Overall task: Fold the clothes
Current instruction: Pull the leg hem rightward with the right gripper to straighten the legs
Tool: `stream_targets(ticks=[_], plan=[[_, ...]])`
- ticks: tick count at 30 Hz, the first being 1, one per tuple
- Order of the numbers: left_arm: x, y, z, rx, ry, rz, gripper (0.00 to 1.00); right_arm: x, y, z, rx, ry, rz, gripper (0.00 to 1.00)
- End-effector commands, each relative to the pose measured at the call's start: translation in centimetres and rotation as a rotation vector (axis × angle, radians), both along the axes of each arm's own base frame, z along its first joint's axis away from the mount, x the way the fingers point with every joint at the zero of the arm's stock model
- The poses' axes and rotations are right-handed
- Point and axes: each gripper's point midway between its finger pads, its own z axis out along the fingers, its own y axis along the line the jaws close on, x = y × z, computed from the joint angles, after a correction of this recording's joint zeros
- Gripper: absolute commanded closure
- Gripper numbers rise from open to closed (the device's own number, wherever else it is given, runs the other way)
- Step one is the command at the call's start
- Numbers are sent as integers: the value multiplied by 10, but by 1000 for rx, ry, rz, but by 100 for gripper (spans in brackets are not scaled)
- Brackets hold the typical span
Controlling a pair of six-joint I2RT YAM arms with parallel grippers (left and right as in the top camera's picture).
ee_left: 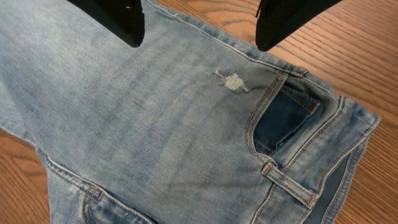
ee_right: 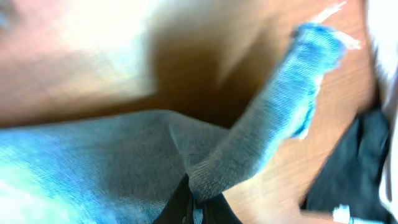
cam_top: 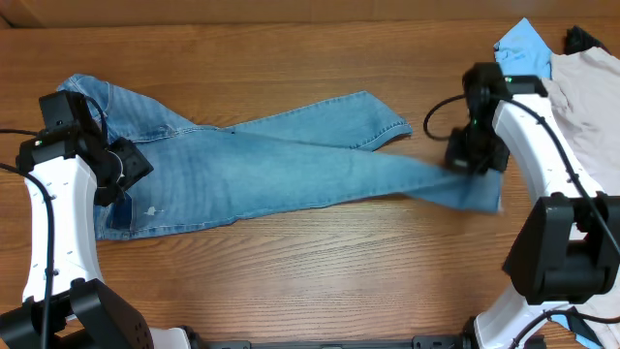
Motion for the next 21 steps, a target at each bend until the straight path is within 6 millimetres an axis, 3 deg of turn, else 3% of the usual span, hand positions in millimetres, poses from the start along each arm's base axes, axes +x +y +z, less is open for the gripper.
stream_targets(ticks=[1, 3, 5, 7, 9, 10, 13, 17, 20, 21], plan=[[-1, 0, -5, 6, 14, -16, 39, 66, -11, 79, -60, -303, -16, 96], [-1, 0, -5, 6, 14, -16, 39, 76, -11, 119, -58, -384, -20, 96], [-1, -1, -5, 5, 16, -17, 39, 54, -9, 123, -49, -307, -28, 94], [-1, -1, -5, 7, 15, -20, 38, 21, -3, 106, -13, -158, -44, 92], [-1, -1, -5, 7, 14, -21, 37, -22, -1, 74, -5, 52, -41, 66], [-1, -1, -5, 7, 14, -21, 37, -38, -1, 60, -5, 132, -25, 60], [-1, -1, -5, 7, 14, -21, 36, -68, -8, 29, -21, 268, -8, 60], [-1, -1, -5, 6, 15, -21, 36, -77, -22, 22, -51, 300, -37, 59], [-1, -1, -5, 7, 15, -22, 33, -67, -32, 19, -64, 250, -58, 56], [-2, -1, -5, 7, 19, -24, 32, -53, -39, 15, -71, 189, -75, 53]])
